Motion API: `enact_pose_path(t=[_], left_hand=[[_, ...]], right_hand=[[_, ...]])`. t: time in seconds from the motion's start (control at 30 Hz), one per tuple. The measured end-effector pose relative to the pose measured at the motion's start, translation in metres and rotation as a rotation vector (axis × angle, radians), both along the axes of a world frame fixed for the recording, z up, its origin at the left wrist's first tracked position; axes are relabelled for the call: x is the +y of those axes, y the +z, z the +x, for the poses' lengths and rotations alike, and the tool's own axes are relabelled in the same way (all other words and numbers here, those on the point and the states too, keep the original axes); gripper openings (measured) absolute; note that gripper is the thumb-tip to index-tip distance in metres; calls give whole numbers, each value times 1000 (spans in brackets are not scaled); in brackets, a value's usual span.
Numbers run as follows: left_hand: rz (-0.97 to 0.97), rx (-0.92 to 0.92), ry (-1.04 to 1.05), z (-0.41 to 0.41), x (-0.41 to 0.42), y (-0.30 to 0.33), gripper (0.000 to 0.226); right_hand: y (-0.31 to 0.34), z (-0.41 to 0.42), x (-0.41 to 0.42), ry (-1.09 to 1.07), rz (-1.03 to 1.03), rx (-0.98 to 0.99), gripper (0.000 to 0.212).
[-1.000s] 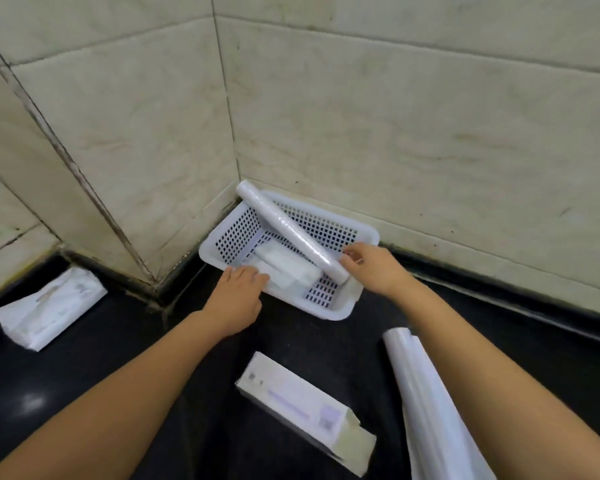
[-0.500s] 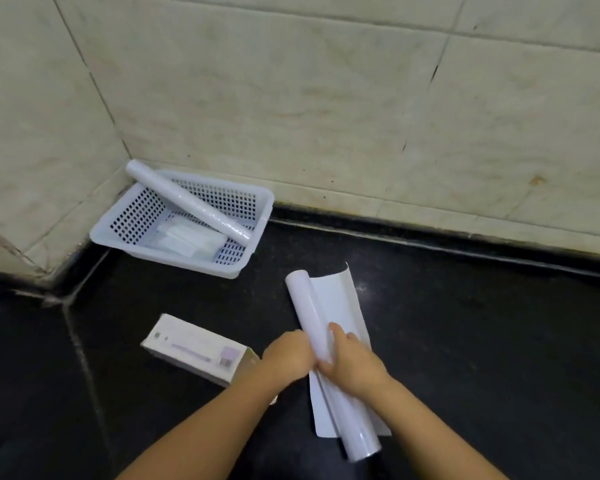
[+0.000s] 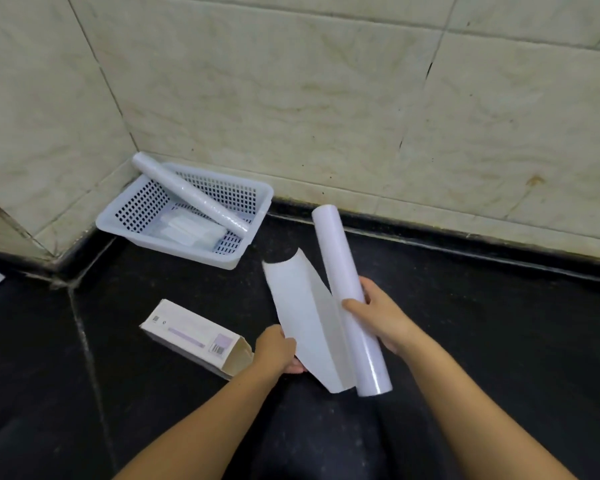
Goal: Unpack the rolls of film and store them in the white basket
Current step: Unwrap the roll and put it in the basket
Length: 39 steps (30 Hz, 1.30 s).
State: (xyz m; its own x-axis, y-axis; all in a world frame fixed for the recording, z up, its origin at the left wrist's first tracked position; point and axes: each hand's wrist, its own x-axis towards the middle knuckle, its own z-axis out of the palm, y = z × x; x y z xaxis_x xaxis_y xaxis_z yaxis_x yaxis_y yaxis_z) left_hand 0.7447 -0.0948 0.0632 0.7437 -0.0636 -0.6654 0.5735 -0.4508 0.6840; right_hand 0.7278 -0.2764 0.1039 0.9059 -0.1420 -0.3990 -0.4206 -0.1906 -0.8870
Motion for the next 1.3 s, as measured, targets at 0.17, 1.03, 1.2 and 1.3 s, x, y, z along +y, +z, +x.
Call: enact_pose_path(t=[0.17,1.03,1.2,1.3], left_hand=[[103,48,-127,15,15,22,37],[795,-1225,-509,186,186,-1,35],[802,-1231,-494,185,186,-7,34],[809,-1196,-522,184,186,-3,36]], right_hand=[[26,35,-3,22,-160,-131,52],[9,345,203,436,-842,-469,69],[-18,334,207,415,-928,-463,64],[-17,333,206,415,-1028,-386,61]])
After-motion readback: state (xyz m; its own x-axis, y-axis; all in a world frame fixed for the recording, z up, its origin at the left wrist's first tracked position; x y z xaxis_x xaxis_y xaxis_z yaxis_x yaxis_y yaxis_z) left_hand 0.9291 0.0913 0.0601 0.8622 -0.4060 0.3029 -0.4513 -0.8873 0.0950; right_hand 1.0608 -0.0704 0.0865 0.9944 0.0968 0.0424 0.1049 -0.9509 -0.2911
